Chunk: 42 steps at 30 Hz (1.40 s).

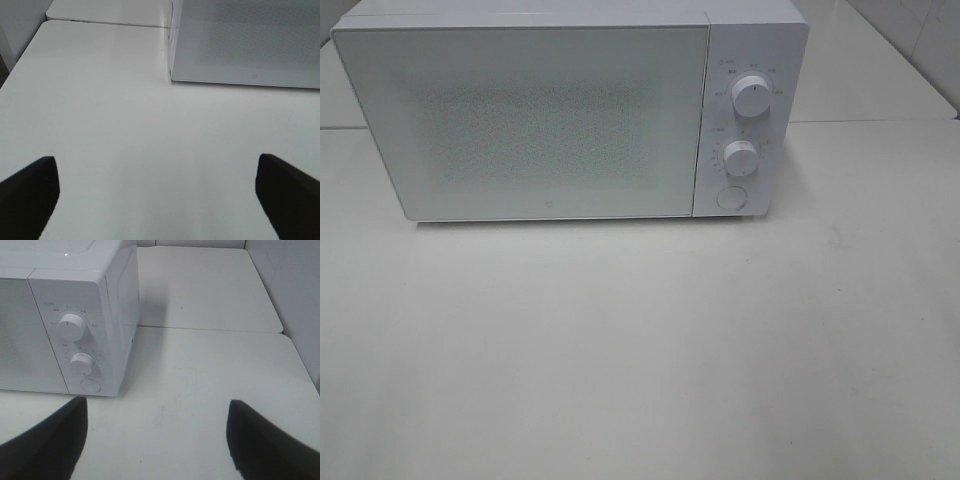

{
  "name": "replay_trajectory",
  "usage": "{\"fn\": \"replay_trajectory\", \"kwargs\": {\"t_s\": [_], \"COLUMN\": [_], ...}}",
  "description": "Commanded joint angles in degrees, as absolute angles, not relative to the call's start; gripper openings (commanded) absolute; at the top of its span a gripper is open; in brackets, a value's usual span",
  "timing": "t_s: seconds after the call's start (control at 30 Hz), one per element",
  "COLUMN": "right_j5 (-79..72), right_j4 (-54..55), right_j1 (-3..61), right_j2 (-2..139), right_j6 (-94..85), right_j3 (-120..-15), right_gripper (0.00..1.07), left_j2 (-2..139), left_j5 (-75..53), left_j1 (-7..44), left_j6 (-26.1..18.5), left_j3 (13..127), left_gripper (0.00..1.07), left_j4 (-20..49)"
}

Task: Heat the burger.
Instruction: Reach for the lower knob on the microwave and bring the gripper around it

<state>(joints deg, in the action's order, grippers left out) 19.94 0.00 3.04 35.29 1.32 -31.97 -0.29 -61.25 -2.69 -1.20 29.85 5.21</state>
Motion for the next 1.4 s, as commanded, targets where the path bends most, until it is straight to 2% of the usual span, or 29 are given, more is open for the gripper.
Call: {"fn": "replay_trajectory", "kwargs": {"t_s": [0.03,0.23,0.4,1.1,1.3,1.37,1.4], "right_j5": [13.52,6.53,-6.07,-39.94,-51.97,-59.99,-59.99], "right_j4": [0.0,0.0,0.0,-1.32,2.64,11.23,11.23], "right_j1": [2.69,2.69,2.69,2.86,2.92,7.39,7.39], "right_j2": [40.51,46.29,52.65,74.43,82.74,86.63,86.63], "right_j6": [1.15,1.15,1.15,0.4,-5.33,-11.46,-11.46], "right_j3": [-32.31,-31.63,-27.5,-20.57,-19.6,-18.45,-18.45], "right_gripper": [0.76,0.76,0.76,0.75,0.75,0.75,0.75], "left_j2": [-1.55,-1.55,-1.55,-1.55,-1.55,-1.55,-1.55], "left_j5": [-61.36,-61.36,-61.36,-61.36,-61.36,-61.36,-61.36], "left_j1": [-2.92,-2.92,-2.92,-2.92,-2.92,-2.92,-2.92], "left_j6": [-1.15,-1.15,-1.15,-1.15,-1.15,-1.15,-1.15], "left_j3": [29.68,29.68,29.68,29.68,29.68,29.68,29.68], "left_gripper": [1.0,1.0,1.0,1.0,1.0,1.0,1.0], "left_j4": [5.21,5.21,5.21,5.21,5.21,5.21,5.21]}}
